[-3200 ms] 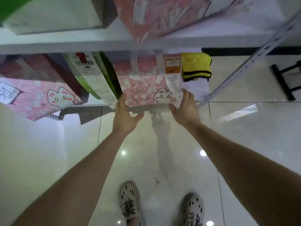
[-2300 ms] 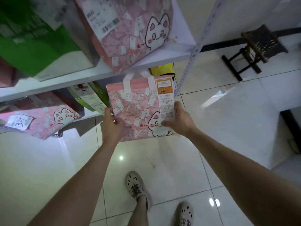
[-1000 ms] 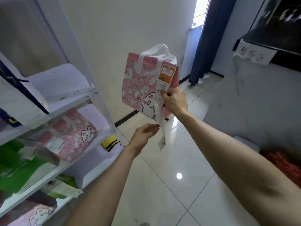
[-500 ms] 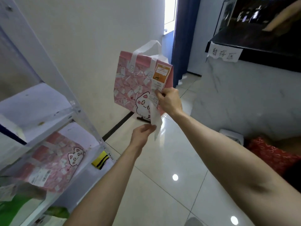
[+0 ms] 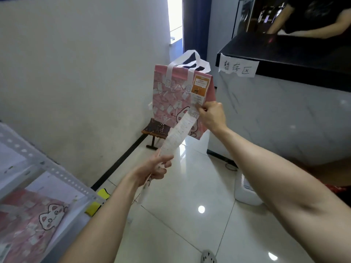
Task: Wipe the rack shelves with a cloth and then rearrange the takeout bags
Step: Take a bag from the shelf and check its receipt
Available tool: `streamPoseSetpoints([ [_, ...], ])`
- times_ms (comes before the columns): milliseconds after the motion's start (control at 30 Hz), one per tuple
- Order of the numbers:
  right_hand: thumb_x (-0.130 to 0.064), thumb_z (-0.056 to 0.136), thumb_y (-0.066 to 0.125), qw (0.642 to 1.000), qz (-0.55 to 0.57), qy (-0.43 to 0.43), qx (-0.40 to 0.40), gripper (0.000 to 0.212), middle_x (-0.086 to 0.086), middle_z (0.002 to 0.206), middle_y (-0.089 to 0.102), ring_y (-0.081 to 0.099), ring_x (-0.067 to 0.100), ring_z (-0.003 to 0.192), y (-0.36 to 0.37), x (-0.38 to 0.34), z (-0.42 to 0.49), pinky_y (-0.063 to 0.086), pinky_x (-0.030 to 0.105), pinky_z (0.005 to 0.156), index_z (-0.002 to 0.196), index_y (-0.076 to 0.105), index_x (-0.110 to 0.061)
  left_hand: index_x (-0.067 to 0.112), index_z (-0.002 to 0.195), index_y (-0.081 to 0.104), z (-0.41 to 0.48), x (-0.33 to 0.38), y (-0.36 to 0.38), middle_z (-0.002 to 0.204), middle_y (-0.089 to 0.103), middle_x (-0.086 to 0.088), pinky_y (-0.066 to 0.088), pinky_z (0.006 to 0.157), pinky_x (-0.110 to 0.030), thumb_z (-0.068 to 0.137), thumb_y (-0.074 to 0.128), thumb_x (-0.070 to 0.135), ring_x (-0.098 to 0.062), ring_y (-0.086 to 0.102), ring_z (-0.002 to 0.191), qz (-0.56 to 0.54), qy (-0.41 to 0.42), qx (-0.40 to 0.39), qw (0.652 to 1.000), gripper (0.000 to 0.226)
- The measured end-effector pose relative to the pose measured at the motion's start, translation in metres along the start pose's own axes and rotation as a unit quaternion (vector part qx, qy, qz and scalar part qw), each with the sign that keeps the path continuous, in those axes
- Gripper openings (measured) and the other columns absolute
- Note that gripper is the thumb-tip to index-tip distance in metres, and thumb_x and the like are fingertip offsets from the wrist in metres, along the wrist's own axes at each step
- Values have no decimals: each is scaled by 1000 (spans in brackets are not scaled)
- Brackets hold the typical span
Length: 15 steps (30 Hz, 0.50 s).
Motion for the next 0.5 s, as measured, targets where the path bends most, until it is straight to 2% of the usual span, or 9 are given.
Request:
streamPoseSetpoints([
  [33, -34, 102, 65, 1000, -9, 0, 1, 27, -14, 79, 71, 73, 8, 69, -9, 3, 11, 65, 39, 63, 89, 83, -17, 27, 150, 48, 9, 5, 5, 89, 53, -1, 30, 43, -19, 98, 78, 40, -8, 30, 51, 14, 13, 10, 1000, 61],
  [100, -34, 101, 65, 1000, -25, -3, 9, 28, -9, 75, 71, 74, 17, 70, -25, 11, 32, 60, 34, 59, 82, 79, -19, 22, 149, 54, 29, 15, 15, 104, 66, -7, 46, 53, -25, 104, 71, 37, -13, 54, 63, 23, 28, 40, 999, 50],
  [167, -34, 101, 65, 999, -30, -6, 23, 29, -4, 76, 73, 74, 23, 73, -43, 18, 52, 56, 32, 57, 78, 75, -18, 12, 144, 62, 48, 23, 23, 125, 75, -11, 62, 78, -38, 110, 59, 43, -27, 75, 95, 32, 23, 46, 998, 46],
  [233, -35, 101, 65, 999, -23, -1, 31, 28, 2, 88, 78, 74, 24, 76, -60, 26, 69, 61, 38, 62, 89, 79, -14, 9, 145, 63, 65, 27, 28, 137, 74, -13, 61, 102, -46, 111, 54, 50, -34, 73, 123, 23, 9, 22, 999, 54],
  [267, -35, 102, 65, 999, -23, -1, 35, 28, 4, 94, 79, 75, 24, 79, -67, 29, 76, 63, 41, 66, 95, 81, -12, 10, 147, 62, 73, 30, 30, 140, 72, -13, 60, 106, -48, 110, 54, 51, -35, 71, 129, 11, -1, 4, 1000, 56],
  [400, -29, 104, 63, 998, -13, -14, 65, 26, 5, 105, 80, 75, 22, 86, -93, 42, 105, 63, 38, 72, 107, 81, -11, 15, 152, 56, 115, 42, 38, 145, 68, -17, 54, 111, -57, 111, 56, 41, -39, 66, 135, -15, -25, -40, 999, 48],
  [500, -28, 105, 61, 995, -8, -8, 104, 26, 6, 105, 80, 73, 23, 88, -110, 55, 133, 61, 39, 75, 110, 80, -11, 19, 148, 62, 152, 53, 40, 138, 72, -15, 54, 111, -57, 111, 58, 40, -36, 69, 130, 62, -26, -30, 997, 43],
])
Point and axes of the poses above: each hand's wrist, its own z-axis towards the middle knuckle, its own y-axis out of the palm, x = y × z, the point moved 1 cm from there along z, towards the middle knuckle
